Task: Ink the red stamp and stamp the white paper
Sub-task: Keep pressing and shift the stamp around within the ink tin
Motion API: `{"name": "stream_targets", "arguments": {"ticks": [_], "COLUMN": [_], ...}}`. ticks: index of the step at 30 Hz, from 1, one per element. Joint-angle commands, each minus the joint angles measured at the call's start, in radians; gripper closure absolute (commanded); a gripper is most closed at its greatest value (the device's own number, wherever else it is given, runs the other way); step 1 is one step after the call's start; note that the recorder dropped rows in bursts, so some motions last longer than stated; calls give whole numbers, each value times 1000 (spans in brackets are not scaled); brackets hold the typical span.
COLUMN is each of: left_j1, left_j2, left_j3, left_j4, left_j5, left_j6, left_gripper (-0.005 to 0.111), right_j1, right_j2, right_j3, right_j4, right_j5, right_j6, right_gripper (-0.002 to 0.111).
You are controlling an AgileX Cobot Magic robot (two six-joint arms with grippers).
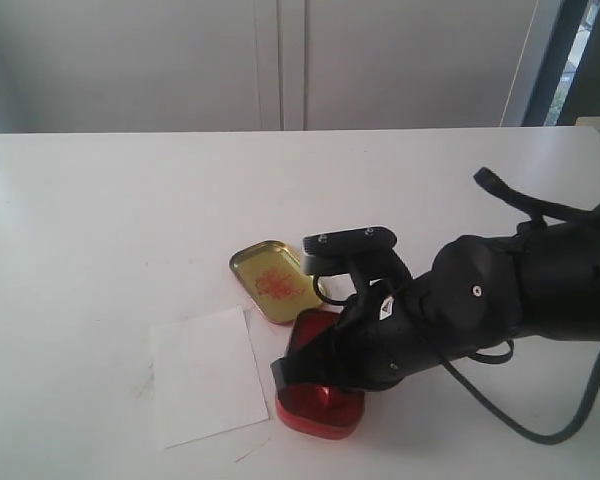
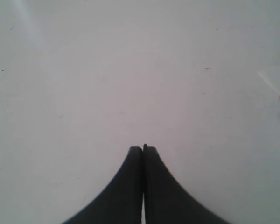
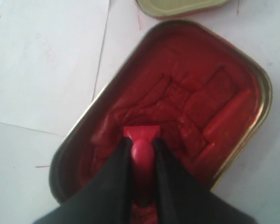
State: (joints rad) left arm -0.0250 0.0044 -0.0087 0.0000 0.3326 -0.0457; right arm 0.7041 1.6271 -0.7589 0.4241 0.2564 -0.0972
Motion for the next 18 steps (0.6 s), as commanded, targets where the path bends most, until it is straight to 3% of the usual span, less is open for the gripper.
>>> {"name": "stream_targets", "arguments": {"ticks": [1,5,9,12,18], "left_j1": [2,2,2,2,2], "left_j2": [-4,-4,-4,-4,-4], "left_j3": [9,9,9,9,9], "left_j4": [0,0,0,0,0], "left_j5": [4,4,4,4,4], "left_j6": [-3,-3,-3,-3,-3], "left_gripper": [107,107,107,107,107], "right_j1": [2,4,-7,-2,-5], "right_j2": [2,-24,-30,-55,-70], "right_j3": [-29,-1,-28,-4,-12], "right_j4": [-5,-16,-14,-16,-11], "right_j5": [8,-82,35,-56,3], "right_j6": [27,23,23,23,23], "right_gripper": [108,108,108,108,108]}}
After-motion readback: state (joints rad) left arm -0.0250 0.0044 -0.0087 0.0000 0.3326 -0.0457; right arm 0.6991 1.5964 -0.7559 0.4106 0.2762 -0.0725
